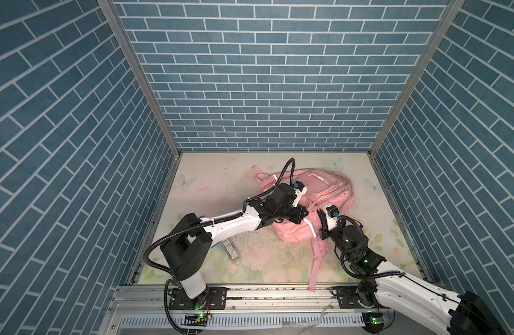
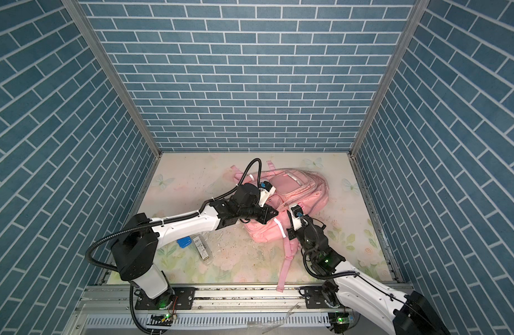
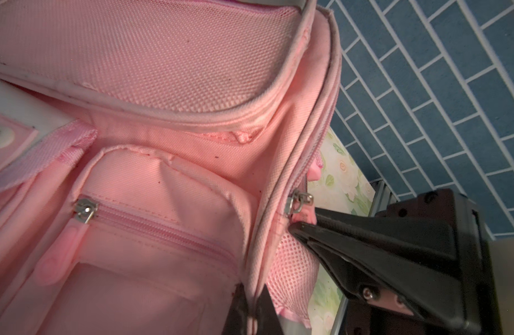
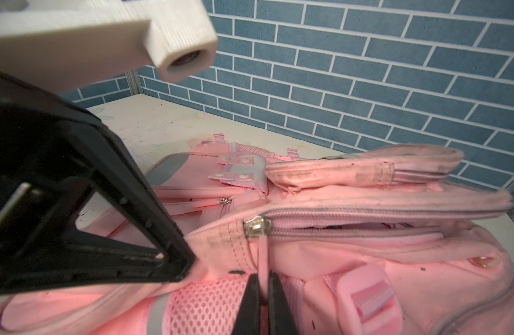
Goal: Pack books, pencil case, and school supplies into a backpack
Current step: Zip the student bag at the center of the table.
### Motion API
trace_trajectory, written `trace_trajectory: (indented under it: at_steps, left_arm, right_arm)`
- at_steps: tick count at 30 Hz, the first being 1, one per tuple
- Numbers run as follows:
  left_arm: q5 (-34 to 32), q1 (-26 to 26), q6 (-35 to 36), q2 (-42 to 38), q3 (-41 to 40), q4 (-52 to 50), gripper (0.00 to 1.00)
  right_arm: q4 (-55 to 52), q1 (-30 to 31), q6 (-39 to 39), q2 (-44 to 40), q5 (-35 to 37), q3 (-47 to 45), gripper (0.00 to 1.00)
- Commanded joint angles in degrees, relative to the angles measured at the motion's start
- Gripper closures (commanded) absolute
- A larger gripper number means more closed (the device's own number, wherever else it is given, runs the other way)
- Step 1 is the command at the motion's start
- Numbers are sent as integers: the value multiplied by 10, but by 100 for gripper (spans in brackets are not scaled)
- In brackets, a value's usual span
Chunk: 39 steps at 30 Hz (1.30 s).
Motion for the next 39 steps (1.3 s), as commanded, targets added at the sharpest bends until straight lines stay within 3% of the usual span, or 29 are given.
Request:
trace_trajectory:
  at_steps: [1, 17, 20, 29, 37, 38, 39]
  left_arm:
    - [-15, -1, 56, -39, 32, -22, 100]
    - [-50, 71, 328, -33, 57, -212, 100]
    - [-49, 80, 375, -21, 71, -230, 100]
    - [-93, 104, 526, 6, 97, -211, 100]
    - [-89, 154, 557, 51, 147, -201, 100]
    - [-89, 159, 551, 54, 151, -199, 98]
    - [-95, 163, 536, 57, 155, -198, 84]
  right_arm:
    - [5, -10, 40, 1, -16, 4, 100]
    - [-160, -138, 182, -58, 43, 29, 100]
    - [-162, -161, 186, -42, 0, 37, 100]
    - [-129, -155, 149, 29, -155, 60, 100]
    - [-75, -91, 142, 76, -147, 71, 100]
    - [-68, -88, 143, 88, -146, 76, 100]
    - [-65, -86, 145, 100, -140, 80, 100]
